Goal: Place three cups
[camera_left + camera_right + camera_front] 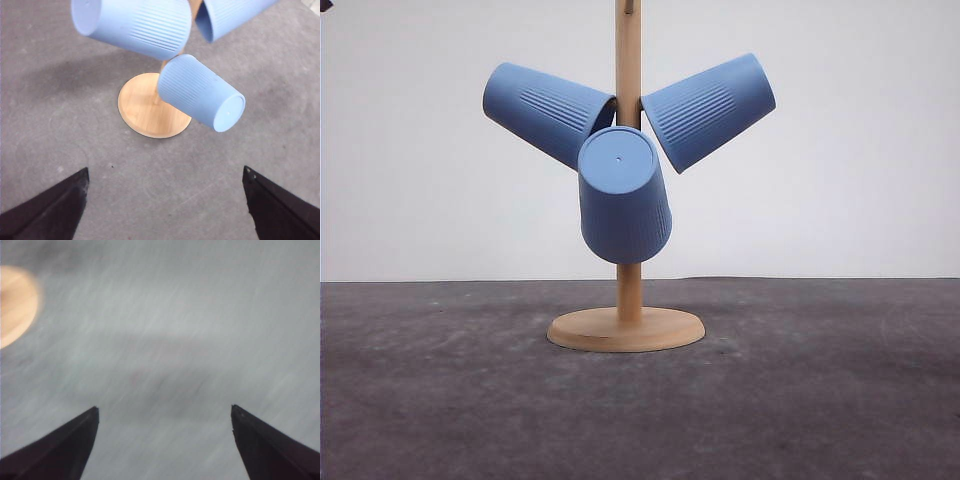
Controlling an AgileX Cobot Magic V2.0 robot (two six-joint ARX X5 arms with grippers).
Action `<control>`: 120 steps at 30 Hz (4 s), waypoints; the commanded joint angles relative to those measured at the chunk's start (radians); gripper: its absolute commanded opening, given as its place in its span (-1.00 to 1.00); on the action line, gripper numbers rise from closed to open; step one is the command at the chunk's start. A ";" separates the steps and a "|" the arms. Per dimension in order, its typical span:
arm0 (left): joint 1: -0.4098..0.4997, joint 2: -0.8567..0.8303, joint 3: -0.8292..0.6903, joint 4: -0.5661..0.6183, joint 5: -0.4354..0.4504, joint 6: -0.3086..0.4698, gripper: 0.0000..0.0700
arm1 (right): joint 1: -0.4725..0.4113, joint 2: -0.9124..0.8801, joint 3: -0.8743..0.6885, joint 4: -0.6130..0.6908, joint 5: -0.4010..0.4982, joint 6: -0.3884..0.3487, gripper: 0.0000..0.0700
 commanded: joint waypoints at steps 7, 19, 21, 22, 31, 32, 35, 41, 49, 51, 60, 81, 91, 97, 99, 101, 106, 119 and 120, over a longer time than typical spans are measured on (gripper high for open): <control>0.058 -0.025 -0.003 0.065 -0.029 -0.086 0.45 | 0.026 0.012 0.084 0.239 -0.212 -0.153 0.49; 0.089 -0.146 -0.169 0.245 -0.020 -0.073 0.16 | 0.026 0.011 0.077 0.299 -0.206 -0.178 0.25; 0.089 -0.147 -0.169 0.237 -0.021 -0.060 -0.94 | 0.025 0.012 0.077 0.290 -0.186 -0.185 -0.94; 0.089 -0.146 -0.169 0.243 -0.021 -0.056 -0.95 | 0.025 0.014 0.077 0.291 -0.168 -0.193 -0.91; 0.088 -0.148 -0.168 0.248 -0.024 -0.055 -1.00 | 0.025 0.024 0.077 0.298 -0.140 -0.199 -0.99; 0.088 -0.148 -0.168 0.248 -0.024 -0.055 -1.00 | 0.025 0.024 0.077 0.298 -0.140 -0.199 -0.99; 0.088 -0.148 -0.168 0.248 -0.024 -0.055 -1.00 | 0.025 0.024 0.077 0.298 -0.140 -0.199 -0.99; 0.095 -0.188 -0.221 0.315 -0.032 0.063 -1.00 | 0.025 0.024 0.077 0.298 -0.140 -0.199 -0.99; 0.209 -0.492 -0.718 0.729 -0.077 0.079 -1.00 | 0.025 0.024 0.077 0.298 -0.139 -0.199 -0.99; 0.236 -0.578 -0.819 0.745 -0.140 0.074 -1.00 | 0.025 0.024 0.077 0.298 -0.140 -0.199 -0.99; 0.283 -0.842 -1.043 0.735 -0.317 -0.010 -1.00 | 0.025 0.024 0.077 0.298 -0.140 -0.199 -0.99; 0.283 -0.868 -1.103 0.738 -0.317 -0.029 -1.00 | 0.025 0.024 0.077 0.298 -0.140 -0.199 -0.99; 0.283 -0.868 -1.103 0.738 -0.317 -0.029 -1.00 | 0.025 0.024 0.077 0.298 -0.140 -0.199 -0.99; 0.283 -0.868 -1.103 0.738 -0.317 -0.029 -1.00 | 0.025 0.024 0.077 0.297 -0.134 -0.212 -0.99; 0.283 -0.868 -1.103 0.738 -0.317 -0.029 -1.00 | 0.023 0.019 0.077 0.293 -0.110 -0.236 -0.99; 0.283 -0.868 -1.103 0.738 -0.317 -0.029 -1.00 | 0.021 0.005 0.066 0.299 -0.085 -0.249 -0.99; 0.283 -0.868 -1.103 0.738 -0.317 -0.029 -1.00 | -0.021 -0.104 -0.116 0.396 -0.001 -0.155 -0.99; 0.283 -0.868 -1.103 0.738 -0.317 -0.029 -1.00 | -0.102 -0.599 -0.755 0.668 0.070 -0.047 -0.99; 0.283 -0.868 -1.103 0.738 -0.317 -0.029 -1.00 | -0.104 -0.620 -0.774 0.668 0.079 -0.039 -0.99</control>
